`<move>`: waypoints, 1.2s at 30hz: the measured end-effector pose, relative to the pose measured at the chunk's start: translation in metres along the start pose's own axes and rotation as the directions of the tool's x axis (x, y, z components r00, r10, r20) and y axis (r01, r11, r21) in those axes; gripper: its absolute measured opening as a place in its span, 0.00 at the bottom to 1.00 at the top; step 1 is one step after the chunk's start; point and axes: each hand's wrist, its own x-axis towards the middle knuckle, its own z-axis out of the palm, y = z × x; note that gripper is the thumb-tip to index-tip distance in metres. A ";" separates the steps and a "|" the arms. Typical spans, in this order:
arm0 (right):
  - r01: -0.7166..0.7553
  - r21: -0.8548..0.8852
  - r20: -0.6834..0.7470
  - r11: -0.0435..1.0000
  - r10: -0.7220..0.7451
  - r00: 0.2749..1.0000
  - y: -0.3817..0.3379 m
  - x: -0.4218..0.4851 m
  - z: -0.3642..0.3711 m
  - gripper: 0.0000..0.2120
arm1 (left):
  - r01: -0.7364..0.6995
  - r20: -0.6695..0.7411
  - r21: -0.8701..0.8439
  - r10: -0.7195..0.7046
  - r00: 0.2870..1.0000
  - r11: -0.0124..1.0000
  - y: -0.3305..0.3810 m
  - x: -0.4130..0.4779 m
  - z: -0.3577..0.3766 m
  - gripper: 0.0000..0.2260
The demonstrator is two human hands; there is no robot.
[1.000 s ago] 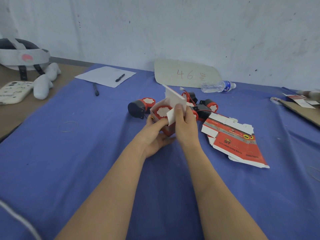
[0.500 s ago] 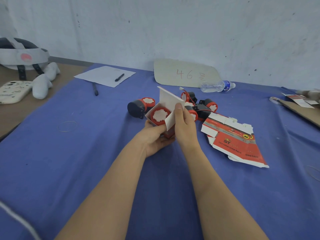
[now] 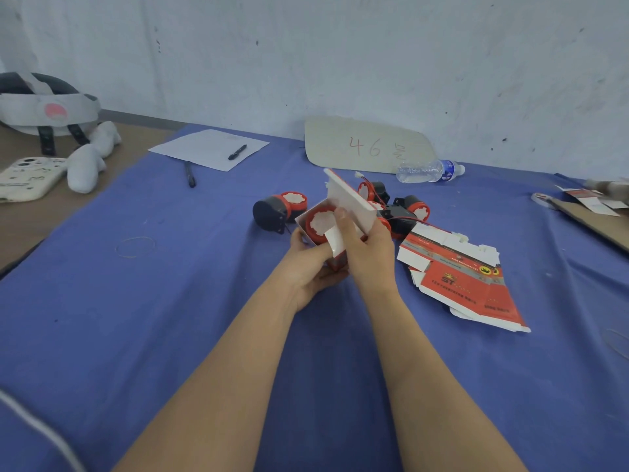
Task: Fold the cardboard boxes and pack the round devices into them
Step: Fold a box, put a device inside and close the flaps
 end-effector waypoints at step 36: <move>-0.384 0.283 -0.016 0.879 0.404 0.915 -0.005 0.003 0.005 0.14 | -0.435 0.034 0.718 0.597 0.801 0.543 -0.013 0.002 0.000 0.11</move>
